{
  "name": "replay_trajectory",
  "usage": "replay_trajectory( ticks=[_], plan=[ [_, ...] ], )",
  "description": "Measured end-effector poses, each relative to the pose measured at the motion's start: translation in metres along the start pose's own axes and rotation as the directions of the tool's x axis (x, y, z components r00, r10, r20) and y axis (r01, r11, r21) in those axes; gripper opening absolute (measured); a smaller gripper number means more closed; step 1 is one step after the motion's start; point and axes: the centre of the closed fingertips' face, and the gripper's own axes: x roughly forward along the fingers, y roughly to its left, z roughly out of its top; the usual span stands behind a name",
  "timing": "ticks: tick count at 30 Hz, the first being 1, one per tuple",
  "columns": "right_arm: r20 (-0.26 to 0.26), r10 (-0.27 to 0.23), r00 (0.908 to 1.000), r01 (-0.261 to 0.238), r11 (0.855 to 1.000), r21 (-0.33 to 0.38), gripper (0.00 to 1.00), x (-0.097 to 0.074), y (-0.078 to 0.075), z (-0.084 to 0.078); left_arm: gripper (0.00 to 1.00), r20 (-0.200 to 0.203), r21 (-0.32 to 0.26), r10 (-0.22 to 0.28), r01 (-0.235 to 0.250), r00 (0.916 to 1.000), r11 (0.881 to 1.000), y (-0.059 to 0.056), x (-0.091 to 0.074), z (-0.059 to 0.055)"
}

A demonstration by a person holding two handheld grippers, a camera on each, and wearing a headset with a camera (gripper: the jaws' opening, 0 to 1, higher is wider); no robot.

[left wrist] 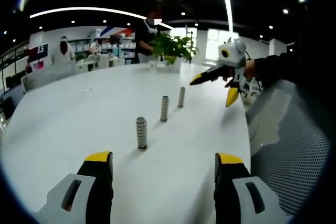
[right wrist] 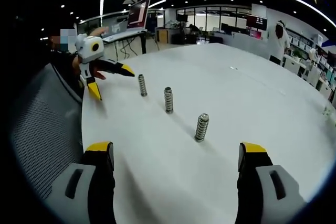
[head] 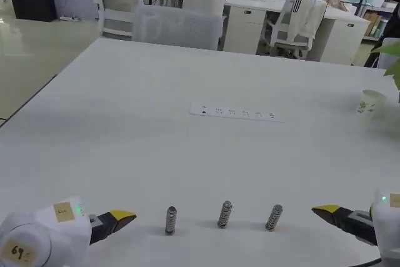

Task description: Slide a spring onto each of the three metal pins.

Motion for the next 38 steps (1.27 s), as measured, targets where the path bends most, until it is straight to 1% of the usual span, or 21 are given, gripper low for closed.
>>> replay_trajectory(
  ticks=[6, 16, 27, 38],
  plan=[
    [-0.004, 0.006, 1.0000, -0.006, 1.000, 0.003, 0.99, 0.0008, 0.0024, -0.0017, 0.77, 0.003, -0.005, -0.002, 0.002, 1.0000, 1.000, -0.0021, 0.0004, 0.0002],
    [-0.004, 0.005, 1.0000, -0.005, 1.000, 0.008, 0.99, 0.0008, 0.0023, -0.0020, 0.79, 0.013, -0.012, 0.003, -0.003, 0.9999, 1.000, -0.0010, 0.0007, 0.0019],
    [0.001, 0.002, 1.0000, -0.002, 1.000, 0.009, 0.99, 0.0002, 0.0026, -0.0009, 0.80, 0.021, -0.013, 0.002, -0.002, 0.9998, 1.000, -0.0010, 0.0008, 0.0040],
    [-0.005, 0.001, 1.0000, -0.001, 1.000, 0.013, 0.99, 0.0001, 0.0030, -0.0028, 0.80, 0.024, -0.013, 0.000, 0.000, 0.9997, 1.000, -0.0017, 0.0015, 0.0046]
  ],
)
